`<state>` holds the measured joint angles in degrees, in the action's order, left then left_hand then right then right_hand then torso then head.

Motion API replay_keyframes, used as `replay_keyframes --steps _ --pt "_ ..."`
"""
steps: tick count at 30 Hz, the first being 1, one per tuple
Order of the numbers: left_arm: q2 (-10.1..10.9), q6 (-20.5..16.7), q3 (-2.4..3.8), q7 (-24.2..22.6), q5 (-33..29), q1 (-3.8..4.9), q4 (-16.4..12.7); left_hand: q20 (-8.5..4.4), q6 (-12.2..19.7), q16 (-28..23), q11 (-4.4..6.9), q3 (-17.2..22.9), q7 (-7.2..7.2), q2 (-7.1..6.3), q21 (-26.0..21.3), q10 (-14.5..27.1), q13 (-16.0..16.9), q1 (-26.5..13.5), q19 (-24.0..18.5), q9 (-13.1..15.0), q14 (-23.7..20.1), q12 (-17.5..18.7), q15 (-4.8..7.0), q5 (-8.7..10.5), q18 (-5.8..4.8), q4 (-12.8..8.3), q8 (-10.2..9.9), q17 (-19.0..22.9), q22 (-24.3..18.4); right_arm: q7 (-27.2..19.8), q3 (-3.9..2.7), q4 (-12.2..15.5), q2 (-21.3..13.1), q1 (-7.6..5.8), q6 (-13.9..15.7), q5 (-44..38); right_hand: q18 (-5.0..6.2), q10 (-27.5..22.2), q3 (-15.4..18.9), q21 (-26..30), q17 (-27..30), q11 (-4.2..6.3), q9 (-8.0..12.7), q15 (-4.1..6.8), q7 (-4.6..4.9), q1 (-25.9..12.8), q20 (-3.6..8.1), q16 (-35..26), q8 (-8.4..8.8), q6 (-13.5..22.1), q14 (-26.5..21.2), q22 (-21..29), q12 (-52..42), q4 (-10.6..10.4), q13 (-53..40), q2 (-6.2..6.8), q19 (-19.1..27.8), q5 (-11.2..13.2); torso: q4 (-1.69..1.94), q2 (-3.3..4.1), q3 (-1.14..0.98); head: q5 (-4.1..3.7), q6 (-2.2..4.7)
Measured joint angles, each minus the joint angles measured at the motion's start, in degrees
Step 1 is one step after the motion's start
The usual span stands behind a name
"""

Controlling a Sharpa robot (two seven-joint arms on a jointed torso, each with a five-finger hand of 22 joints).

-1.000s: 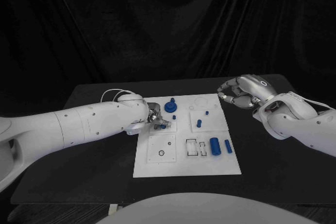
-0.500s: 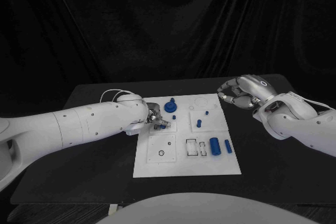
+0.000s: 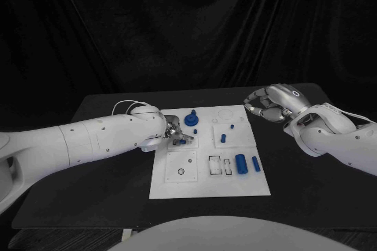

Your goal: Assemble the parts on the task board

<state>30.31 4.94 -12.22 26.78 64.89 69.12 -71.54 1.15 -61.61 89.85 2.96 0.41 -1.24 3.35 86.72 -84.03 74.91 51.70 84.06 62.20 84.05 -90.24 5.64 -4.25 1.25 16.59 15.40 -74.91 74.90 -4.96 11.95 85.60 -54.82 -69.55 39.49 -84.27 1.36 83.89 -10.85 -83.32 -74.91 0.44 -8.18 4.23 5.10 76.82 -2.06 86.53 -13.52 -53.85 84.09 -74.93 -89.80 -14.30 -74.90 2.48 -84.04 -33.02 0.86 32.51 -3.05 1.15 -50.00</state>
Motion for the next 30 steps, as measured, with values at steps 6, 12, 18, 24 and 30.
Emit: replay_keyframes --steps 6,12,18,24,30 --pt "0.3 -0.3 0.0 0.1 0.0 0.0 -0.3 0.0 0.0 0.0 0.0 -0.2 0.0 0.0 0.0 0.0 0.0 0.0 0.0 -0.2 0.0 0.0 0.0 0.03 0.0 0.2 0.0 0.0 0.0 0.0 0.0 0.0 0.0 0.05 0.0 0.0 0.0 0.0 0.0 0.0 0.0 0.0 0.0 0.0 0.0 0.0 0.0 0.0 0.0 0.0 0.0 0.0 0.0 0.0 0.0 0.0 0.0 0.0 -0.01 0.0 0.0 0.03 0.0" --pt "0.7 -0.8 0.0 0.1 0.0 0.0 -0.8 0.0 0.0 0.0 0.0 -0.4 0.0 0.0 -0.2 0.0 0.0 0.0 0.0 -0.7 0.0 0.0 0.0 -0.94 0.0 -0.1 -0.7 0.0 0.0 0.1 0.0 0.0 0.0 0.07 -0.1 0.0 0.0 0.0 0.0 0.0 0.0 0.0 0.0 0.0 0.0 0.0 0.0 0.0 0.0 0.0 0.0 0.0 0.0 0.0 0.0 0.0 0.0 0.0 -0.01 0.01 0.0 0.03 0.0" --pt "0.7 -1.0 0.0 0.1 0.0 0.0 -1.0 0.0 0.0 0.0 -0.01 -0.5 0.0 0.61 -0.2 0.0 0.0 0.6 0.0 -1.3 0.0 0.0 -0.01 -2.88 0.0 -0.2 -1.1 0.0 0.0 0.1 0.0 -0.1 0.0 0.09 -0.2 0.0 0.0 0.0 0.0 0.0 0.0 0.0 0.0 0.0 0.0 0.0 0.0 0.0 0.0 0.0 0.0 0.0 0.0 0.0 0.0 0.0 0.0 0.0 -0.01 0.01 -0.01 0.02 0.0" --pt "0.5 -1.0 0.01 0.2 0.0 0.0 -1.0 0.0 0.0 0.0 -0.01 -0.5 0.0 0.75 -0.5 0.0 0.0 0.8 0.0 -1.6 0.0 0.0 -0.01 -3.43 0.0 -0.2 -1.6 0.0 0.0 0.2 0.0 -0.2 0.1 0.11 -0.3 0.0 0.0 0.1 0.0 0.3 0.0 -0.12 0.0 0.0 0.0 0.0 0.0 -0.2 0.0 0.0 0.0 0.0 0.0 0.0 0.0 0.0 0.0 0.0 -0.01 0.01 0.0 -0.08 0.0" --pt "0.4 -1.0 0.02 0.3 0.0 0.0 -0.9 0.0 -0.1 0.0 -0.21 -0.5 -0.05 1.29 -0.5 0.2 0.0 1.3 0.0 -2.7 -0.2 0.0 -0.25 -5.82 0.01 -0.2 -2.5 0.0 0.0 0.3 0.0 -0.2 0.1 0.12 -0.5 0.0 0.0 0.2 0.0 0.3 0.0 -0.21 0.0 0.0 0.0 0.0 0.0 -0.2 0.0 0.0 0.0 0.0 0.0 0.0 0.0 0.0 0.0 0.0 -0.01 0.01 0.0 -0.07 0.0"
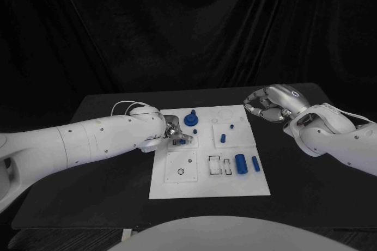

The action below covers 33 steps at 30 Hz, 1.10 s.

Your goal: Assemble the parts on the task board

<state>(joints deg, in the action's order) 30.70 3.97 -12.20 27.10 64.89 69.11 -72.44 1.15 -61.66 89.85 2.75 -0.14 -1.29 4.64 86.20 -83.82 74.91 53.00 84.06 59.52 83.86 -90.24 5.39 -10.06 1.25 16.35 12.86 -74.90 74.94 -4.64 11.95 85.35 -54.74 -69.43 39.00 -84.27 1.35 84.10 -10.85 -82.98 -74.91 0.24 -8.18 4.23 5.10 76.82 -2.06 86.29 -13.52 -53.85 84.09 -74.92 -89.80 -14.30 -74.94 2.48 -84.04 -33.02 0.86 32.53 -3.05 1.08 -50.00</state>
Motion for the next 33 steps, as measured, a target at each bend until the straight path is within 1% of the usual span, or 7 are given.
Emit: replay_keyframes --steps 8,11,16,20,25,28,33 --pt "-0.3 0.3 0.02 0.3 0.0 0.0 0.0 0.0 -0.4 0.0 -0.19 0.0 -0.37 0.28 0.0 -0.2 0.0 0.9 0.0 -0.9 0.2 0.0 -0.19 -2.77 -0.01 0.0 -0.7 0.0 0.0 0.1 0.0 0.0 0.1 0.01 -0.2 0.0 0.0 0.0 0.0 0.0 0.0 0.0 0.0 0.0 0.0 0.0 0.0 0.0 0.0 0.0 0.0 0.0 0.0 0.0 0.0 0.0 0.0 0.0 -0.03 0.01 0.0 0.07 0.0" --pt "-0.3 0.3 0.02 0.4 0.0 0.0 0.0 0.0 -0.4 0.0 -0.19 0.0 -0.35 0.33 0.0 -0.2 0.0 1.0 0.0 -1.0 0.2 0.0 -0.19 -3.01 -0.01 0.0 -0.7 0.0 0.0 0.1 0.0 -0.1 0.1 0.02 -0.2 0.0 0.01 0.0 0.0 0.0 0.0 0.0 0.0 0.0 0.0 0.0 0.0 0.0 0.0 0.0 0.0 0.0 0.0 0.0 0.0 0.0 0.0 0.0 -0.04 0.0 0.0 0.07 0.0" --pt "-0.2 0.5 0.03 0.6 0.0 0.01 0.0 0.0 -1.3 0.0 -0.19 0.0 0.04 0.51 0.0 -0.2 0.0 1.7 0.0 -1.1 0.2 0.0 -0.19 -4.44 0.0 0.0 -0.7 0.0 0.0 0.1 0.0 -0.1 0.1 0.03 -0.3 0.0 0.01 0.0 0.0 0.0 0.0 0.0 0.0 0.0 0.0 0.0 0.0 0.0 0.0 0.0 0.0 0.0 0.0 0.0 0.0 0.0 0.0 0.0 -0.03 -0.01 0.0 0.07 0.0" --pt "-0.2 0.6 0.03 0.8 0.0 0.01 0.0 0.0 -1.9 0.0 -0.19 0.0 0.36 0.29 0.0 -0.2 0.0 2.0 0.0 -0.8 0.2 0.0 -0.19 -4.91 0.0 0.0 -0.3 0.0 0.0 0.2 0.0 -0.1 0.1 0.04 -0.4 0.0 0.0 0.0 0.0 0.0 0.0 0.0 0.0 0.0 0.0 0.0 0.0 0.0 0.0 0.0 0.0 0.0 0.0 0.0 0.0 0.0 0.0 0.0 -0.03 -0.01 0.0 0.11 0.0" --pt "-0.2 0.7 0.02 1.0 0.0 0.04 -0.1 0.0 -2.1 0.0 -0.19 0.0 0.15 0.28 0.0 -0.2 0.0 2.0 0.0 -0.6 0.2 0.0 -0.19 -4.93 -0.01 0.0 -0.3 0.0 0.0 0.2 0.0 -0.2 0.1 0.05 -0.5 0.0 0.01 0.0 0.0 0.0 0.0 0.0 0.0 0.0 0.0 0.0 0.0 0.0 0.0 0.0 0.0 0.0 0.0 0.0 0.0 0.0 0.0 0.0 -0.03 0.0 0.0 0.19 0.0" --pt "-0.2 0.7 0.01 1.1 0.0 0.07 -0.2 0.0 -2.3 0.0 -0.19 0.0 0.36 0.29 0.0 -0.2 0.0 2.4 0.0 0.1 0.2 0.0 -0.19 -5.69 0.0 0.0 0.6 0.0 0.0 0.2 0.0 -0.2 0.1 0.06 -0.5 0.0 0.01 0.0 0.0 0.0 0.0 0.0 0.0 0.0 0.0 0.0 0.0 0.0 0.0 0.0 0.0 0.0 0.0 0.0 0.0 0.0 0.0 0.0 -0.03 0.01 -0.01 0.19 0.0" --pt "-0.2 0.8 0.01 1.1 0.0 0.15 -0.2 0.0 -2.3 0.0 -0.19 0.0 0.36 0.06 0.0 -0.2 0.0 2.7 0.0 1.2 0.2 0.0 -0.19 -5.75 0.0 0.0 1.4 0.0 0.0 0.3 0.0 -0.2 0.2 0.08 -0.5 0.0 0.01 0.0 0.0 0.0 0.0 0.0 0.0 0.0 0.0 0.0 0.0 0.0 0.0 0.0 0.0 0.0 0.0 0.0 0.0 0.0 0.0 0.0 0.0 0.01 -0.01 0.17 0.0"
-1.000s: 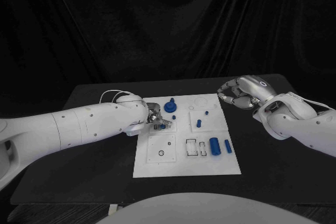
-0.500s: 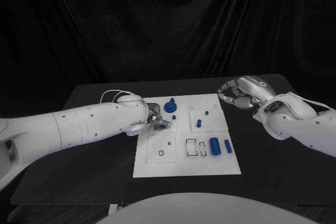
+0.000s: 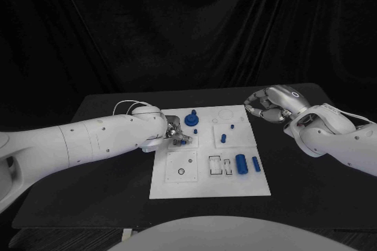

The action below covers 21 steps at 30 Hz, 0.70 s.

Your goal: Assemble the parts on the task board

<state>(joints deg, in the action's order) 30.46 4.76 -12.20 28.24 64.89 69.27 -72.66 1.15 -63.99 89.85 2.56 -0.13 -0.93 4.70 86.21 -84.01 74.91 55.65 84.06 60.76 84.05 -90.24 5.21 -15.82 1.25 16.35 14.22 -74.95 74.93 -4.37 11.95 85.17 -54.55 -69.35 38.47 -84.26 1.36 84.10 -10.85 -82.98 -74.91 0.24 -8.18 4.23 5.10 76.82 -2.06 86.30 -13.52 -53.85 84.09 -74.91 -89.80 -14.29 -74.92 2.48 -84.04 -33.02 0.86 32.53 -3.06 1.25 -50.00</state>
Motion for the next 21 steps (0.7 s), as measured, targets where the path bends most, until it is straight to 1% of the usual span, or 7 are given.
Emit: replay_keyframes --steps 6,8,15,16,18,20,21 --pt "-0.2 0.0 0.0 0.0 0.0 0.06 0.1 0.0 0.0 0.0 0.0 0.0 0.02 -0.06 0.0 0.0 0.0 0.1 0.0 0.8 0.0 0.0 0.0 0.0 0.0 0.0 0.4 0.0 0.0 0.0 0.0 0.0 0.0 0.04 0.0 0.0 0.0 0.0 0.0 0.0 0.0 0.0 0.0 0.0 0.0 0.0 0.0 0.0 0.0 0.0 0.0 0.0 0.0 0.0 0.0 0.0 0.0 0.0 0.0 0.01 0.01 -0.02 0.0" --pt "-0.2 0.1 0.0 0.0 0.0 0.07 0.1 0.0 0.3 0.0 0.0 0.0 0.32 -0.22 0.0 0.0 0.0 0.2 0.0 1.1 0.0 0.0 0.0 0.0 0.0 0.0 0.4 0.0 0.0 0.0 0.0 0.0 0.0 0.06 -0.1 0.0 0.0 0.0 0.0 0.0 0.0 0.0 0.0 0.0 0.0 0.0 0.0 0.0 0.0 0.0 0.0 0.0 0.0 0.0 0.0 0.0 0.0 0.0 0.0 0.01 0.01 -0.04 0.0" --pt "0.0 0.0 0.01 0.0 0.0 0.08 0.0 0.0 1.5 0.0 0.0 0.0 -0.19 -0.22 0.0 0.0 0.0 0.2 0.0 1.3 0.0 0.0 0.0 0.0 0.0 0.0 0.4 0.0 0.0 0.1 -0.01 -0.1 0.0 0.28 -0.1 0.0 0.0 0.0 0.0 0.0 0.0 0.0 0.0 -0.2 0.2 0.0 0.0 0.0 0.27 0.2 -0.2 0.0 0.0 0.0 0.0 0.0 0.0 0.0 -0.02 0.02 0.01 -0.03 0.0" --pt "0.0 0.0 0.01 0.0 0.0 0.08 0.0 0.0 1.9 0.0 0.0 -0.1 -0.22 -0.19 0.0 0.0 0.0 0.2 0.0 1.5 0.0 0.0 0.0 1.04 0.0 0.1 0.4 0.0 0.0 0.1 -0.01 -0.1 0.0 0.34 -0.1 0.0 0.0 0.0 0.0 0.0 0.0 0.0 0.0 -0.2 0.21 0.0 0.0 0.0 0.27 0.2 -0.2 0.0 0.0 0.0 0.0 0.0 0.0 0.0 -0.02 0.02 0.01 -0.01 0.0" --pt "0.2 -0.1 0.01 0.0 0.0 0.09 -0.3 0.0 2.3 0.0 0.0 -0.9 -0.43 0.06 0.0 0.0 0.0 -0.7 0.0 1.7 0.0 0.0 0.0 4.44 0.0 0.2 0.1 0.0 0.0 0.1 -0.01 -0.2 0.0 0.45 -0.1 0.0 0.0 0.0 0.0 0.0 0.0 0.0 0.0 -0.2 0.21 0.0 0.0 0.0 0.27 0.2 -0.2 0.0 0.0 0.0 0.0 0.0 0.0 0.0 -0.02 0.02 0.01 0.01 0.0" --pt "0.3 -0.2 0.01 -0.1 0.0 0.09 -0.6 0.0 2.4 0.0 0.0 -1.4 -0.51 0.07 0.0 0.0 0.0 -1.2 0.0 1.8 0.0 0.0 0.0 6.59 0.0 0.1 0.0 0.0 0.0 0.1 -0.01 -0.2 0.0 0.53 -0.1 0.0 0.0 0.0 0.0 0.0 0.0 0.0 0.0 -0.2 0.21 0.0 0.0 0.0 0.27 0.2 -0.2 0.0 0.0 0.0 0.0 0.0 0.0 0.0 -0.03 0.01 0.01 0.03 0.0" --pt "0.4 -0.3 0.01 -0.1 0.0 0.09 -0.8 0.0 2.4 0.0 0.0 -1.4 -0.52 -0.08 0.0 0.0 0.0 -1.3 0.0 1.8 0.0 0.0 0.0 7.2 0.0 0.1 0.0 0.0 0.0 0.1 -0.01 -0.2 0.0 0.55 -0.1 0.0 0.0 0.0 0.0 0.0 0.0 0.0 0.0 -0.2 0.21 0.0 0.0 0.0 0.27 0.2 -0.2 0.0 0.0 0.0 0.0 0.0 0.0 0.0 -0.03 0.01 0.01 0.03 0.0"
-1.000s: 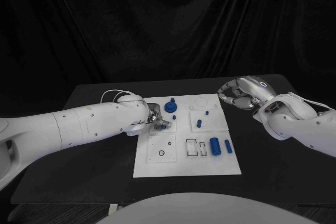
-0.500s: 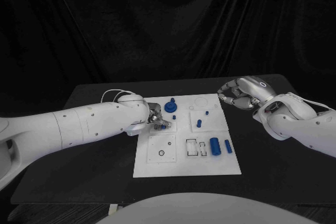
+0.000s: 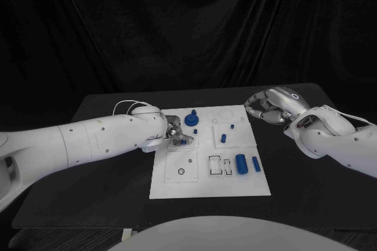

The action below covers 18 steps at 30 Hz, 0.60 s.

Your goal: Assemble the parts on the task board

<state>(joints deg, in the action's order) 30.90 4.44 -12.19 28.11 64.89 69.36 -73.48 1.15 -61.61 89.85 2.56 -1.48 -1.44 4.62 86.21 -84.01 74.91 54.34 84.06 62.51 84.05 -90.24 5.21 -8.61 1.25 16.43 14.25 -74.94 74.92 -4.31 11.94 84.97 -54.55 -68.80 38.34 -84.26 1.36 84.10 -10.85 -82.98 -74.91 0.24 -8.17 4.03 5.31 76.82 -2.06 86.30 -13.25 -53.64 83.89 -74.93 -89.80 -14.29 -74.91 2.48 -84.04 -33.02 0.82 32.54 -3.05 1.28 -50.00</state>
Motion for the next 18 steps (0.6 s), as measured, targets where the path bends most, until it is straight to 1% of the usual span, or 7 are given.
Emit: replay_keyframes --steps 2,3,5,7,11,16,18 --pt "0.2 -0.3 0.0 -0.1 0.0 0.0 -0.5 0.0 1.2 0.0 0.0 -0.5 -0.28 -0.01 -0.3 0.0 0.0 0.0 0.0 0.0 0.0 0.0 0.0 0.94 0.0 -0.2 -0.5 0.0 0.0 0.0 0.01 0.0 0.0 0.03 0.0 0.0 0.0 0.0 0.0 0.0 0.0 0.0 0.0 0.0 0.0 0.0 0.0 0.0 0.0 0.0 0.0 0.0 0.0 0.0 0.0 0.0 0.0 0.0 0.0 0.01 0.0 0.0 0.0" --pt "0.3 -0.4 0.0 -0.1 0.0 0.0 -0.7 0.0 1.6 0.0 0.0 -0.6 -0.41 -0.36 -0.2 0.0 0.0 0.4 0.0 0.1 0.0 0.0 0.0 1.02 0.0 -0.3 -0.7 0.0 0.0 0.0 0.01 0.0 0.0 0.04 0.0 0.0 0.0 0.0 0.0 0.0 0.0 0.0 0.0 0.0 0.0 0.0 0.0 0.0 0.0 0.0 0.0 0.0 0.0 0.0 0.0 0.0 0.0 0.0 0.0 0.01 0.0 0.0 0.0" --pt "0.5 -0.6 0.0 -0.1 0.0 0.0 -1.0 0.0 2.3 0.0 0.0 -0.8 -0.54 -0.8 -0.2 0.0 0.0 1.2 0.0 0.2 0.0 0.0 0.0 1.02 0.0 -0.5 -0.9 0.0 0.0 0.0 0.01 0.0 -0.1 0.05 0.0 0.0 0.0 0.0 0.0 0.0 0.0 0.0 0.0 0.0 0.0 0.0 0.0 0.0 0.0 0.0 0.0 0.0 0.0 0.0 0.0 0.0 0.0 0.0 0.0 0.0 0.0 -0.02 0.0" --pt "0.7 -0.8 0.0 -0.1 0.0 0.01 -1.3 0.14 2.6 0.0 -0.31 -0.8 -0.73 -0.7 -0.2 0.0 0.0 1.8 -0.1 0.2 0.0 0.0 0.0 1.02 0.0 -0.5 -0.9 0.0 0.0 0.0 0.01 0.0 -0.1 0.06 0.0 0.0 0.0 0.0 0.0 0.0 0.0 0.0 0.0 0.0 0.0 0.0 0.0 0.0 0.0 0.0 0.0 0.0 0.0 0.0 0.0 0.0 0.0 0.0 0.0 0.01 0.0 -0.07 0.0" --pt "1.2 -1.2 0.0 -0.1 0.0 0.05 -1.9 0.44 4.2 0.0 -0.36 -0.7 -0.94 -0.9 -0.5 0.0 0.0 3.4 0.0 1.1 0.0 0.0 -0.41 0.41 0.01 -1.2 -0.9 0.0 0.0 0.1 0.01 0.0 -0.2 0.08 0.0 0.0 0.0 0.0 0.0 0.0 0.0 0.0 0.0 0.0 0.0 0.0 0.0 0.0 0.0 0.0 0.0 0.0 0.0 0.0 0.0 0.0 0.0 0.0 0.01 0.01 0.0 -0.12 0.0" --pt "2.2 -2.5 0.0 -0.2 0.0 0.07 -3.2 0.63 5.7 0.0 -0.75 -0.7 -1.33 -1.16 -0.5 0.1 0.0 3.7 -0.2 2.8 0.0 0.0 -0.41 0.41 0.01 -1.2 0.2 0.0 0.0 0.1 0.01 0.0 -0.3 0.09 -0.1 0.0 0.0 0.0 0.0 0.0 0.0 0.0 0.0 0.0 0.0 0.0 0.0 0.0 0.0 0.0 0.0 0.0 0.0 0.0 0.0 0.0 0.0 0.0 0.01 0.0 -0.01 0.1 0.0" --pt "2.5 -3.1 -0.01 -0.3 0.1 0.08 -3.7 0.77 7.1 0.0 -0.78 -1.2 -1.38 -1.16 -0.8 0.0 0.0 3.7 -0.1 4.1 -0.1 0.0 -0.76 0.41 0.0 -0.7 1.4 0.0 0.0 0.1 0.01 0.0 -0.3 0.09 -0.1 0.0 0.0 0.0 0.0 0.0 0.0 0.0 0.0 0.0 0.0 0.0 0.0 0.0 0.0 0.0 0.0 0.0 0.0 0.0 0.0 0.0 0.0 0.0 0.01 0.0 0.0 0.2 0.0"
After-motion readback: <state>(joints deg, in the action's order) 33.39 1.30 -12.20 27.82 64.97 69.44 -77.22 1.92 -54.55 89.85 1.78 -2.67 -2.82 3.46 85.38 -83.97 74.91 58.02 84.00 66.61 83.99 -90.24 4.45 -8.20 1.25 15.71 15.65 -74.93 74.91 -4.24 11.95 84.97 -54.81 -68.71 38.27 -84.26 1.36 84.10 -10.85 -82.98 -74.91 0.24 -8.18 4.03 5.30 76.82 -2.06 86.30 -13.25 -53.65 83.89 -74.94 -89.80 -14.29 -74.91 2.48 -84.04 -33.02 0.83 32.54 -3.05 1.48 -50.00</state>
